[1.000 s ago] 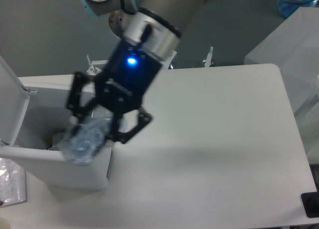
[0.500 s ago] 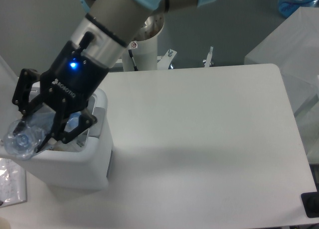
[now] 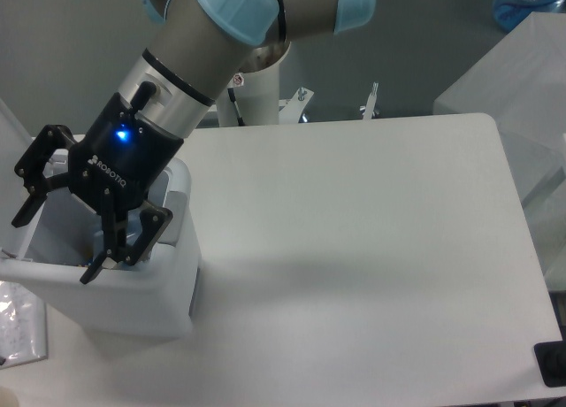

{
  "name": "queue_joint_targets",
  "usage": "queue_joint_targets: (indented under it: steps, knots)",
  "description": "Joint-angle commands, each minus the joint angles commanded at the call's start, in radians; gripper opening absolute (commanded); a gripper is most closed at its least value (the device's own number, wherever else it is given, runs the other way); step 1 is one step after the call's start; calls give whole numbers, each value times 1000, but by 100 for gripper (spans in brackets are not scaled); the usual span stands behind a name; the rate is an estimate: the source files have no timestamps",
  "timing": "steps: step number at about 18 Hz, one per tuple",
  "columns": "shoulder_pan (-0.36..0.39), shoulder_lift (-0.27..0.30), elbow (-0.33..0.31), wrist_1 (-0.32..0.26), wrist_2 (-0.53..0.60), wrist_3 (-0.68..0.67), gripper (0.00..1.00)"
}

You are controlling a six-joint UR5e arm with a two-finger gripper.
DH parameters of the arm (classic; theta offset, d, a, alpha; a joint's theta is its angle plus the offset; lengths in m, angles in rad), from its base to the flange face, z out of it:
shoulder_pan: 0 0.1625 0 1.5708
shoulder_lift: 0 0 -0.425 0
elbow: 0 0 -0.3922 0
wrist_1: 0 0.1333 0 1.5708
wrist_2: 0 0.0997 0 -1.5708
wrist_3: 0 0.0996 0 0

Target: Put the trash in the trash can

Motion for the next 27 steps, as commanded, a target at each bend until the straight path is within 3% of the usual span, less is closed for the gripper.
queue_joint_targets:
  steps: [5,11,16,22,27]
  knots:
    - [70,-29,2,0,2,24,100]
    - [242,-97,-9,0,0,98,100]
    - [373,-149,-63,0,15,284,100]
    - [436,-192,-46,-3,104,353,100]
    - [451,-216,-37,-11,280,486,100]
